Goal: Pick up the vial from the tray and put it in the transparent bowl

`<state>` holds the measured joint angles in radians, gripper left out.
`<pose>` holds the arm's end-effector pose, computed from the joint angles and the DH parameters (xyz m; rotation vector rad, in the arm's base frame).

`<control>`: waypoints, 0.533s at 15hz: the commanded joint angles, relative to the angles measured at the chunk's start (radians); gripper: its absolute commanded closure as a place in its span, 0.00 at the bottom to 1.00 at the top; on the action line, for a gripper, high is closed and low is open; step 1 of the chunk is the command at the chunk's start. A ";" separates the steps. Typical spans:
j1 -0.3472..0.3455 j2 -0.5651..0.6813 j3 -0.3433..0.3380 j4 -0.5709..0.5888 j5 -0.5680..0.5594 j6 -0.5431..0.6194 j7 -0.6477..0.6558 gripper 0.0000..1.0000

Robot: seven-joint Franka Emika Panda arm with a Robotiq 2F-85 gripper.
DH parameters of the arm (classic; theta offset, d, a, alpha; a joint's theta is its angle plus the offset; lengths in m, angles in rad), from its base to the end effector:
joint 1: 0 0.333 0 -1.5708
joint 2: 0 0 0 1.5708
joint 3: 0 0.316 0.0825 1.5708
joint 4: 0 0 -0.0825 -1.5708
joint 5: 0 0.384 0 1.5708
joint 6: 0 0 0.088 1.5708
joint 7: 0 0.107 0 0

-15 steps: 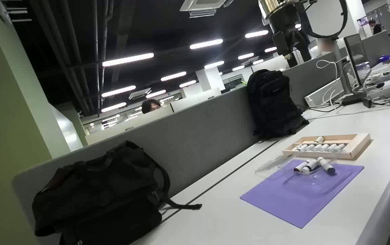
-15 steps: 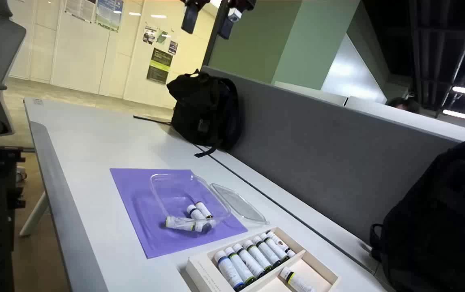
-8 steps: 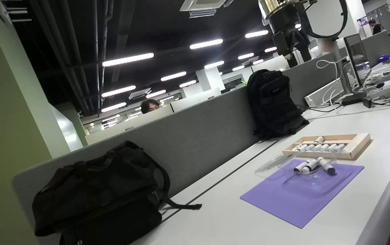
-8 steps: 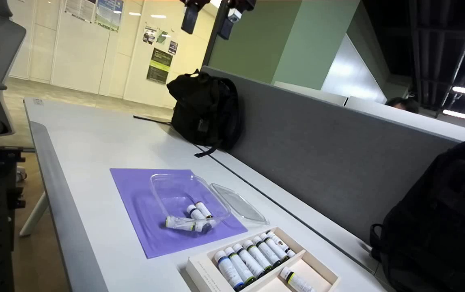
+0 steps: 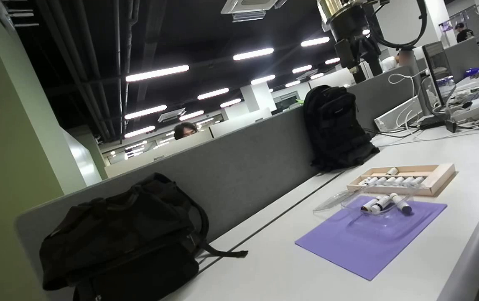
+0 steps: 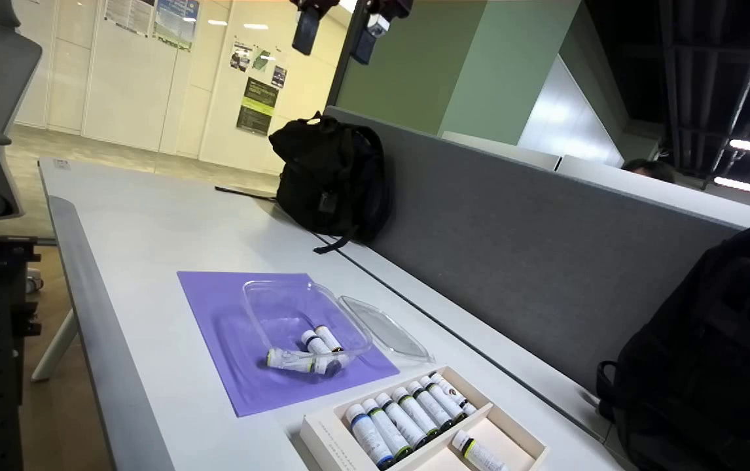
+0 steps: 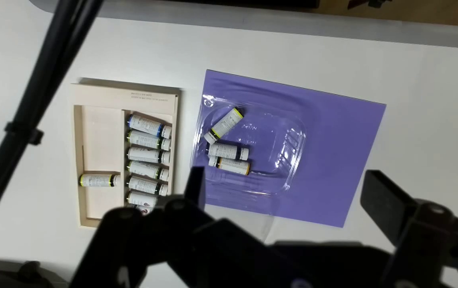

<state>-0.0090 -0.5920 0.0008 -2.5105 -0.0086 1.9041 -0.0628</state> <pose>0.3677 -0.0036 0.4797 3.1322 0.0898 -0.0230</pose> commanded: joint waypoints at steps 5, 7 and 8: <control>0.010 0.002 -0.008 0.002 -0.007 -0.001 -0.020 0.00; 0.012 0.008 -0.011 0.002 -0.006 0.001 -0.038 0.00; 0.012 0.009 -0.011 0.002 -0.006 0.001 -0.038 0.00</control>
<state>-0.0054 -0.5834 -0.0040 -2.5104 -0.0110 1.9070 -0.1045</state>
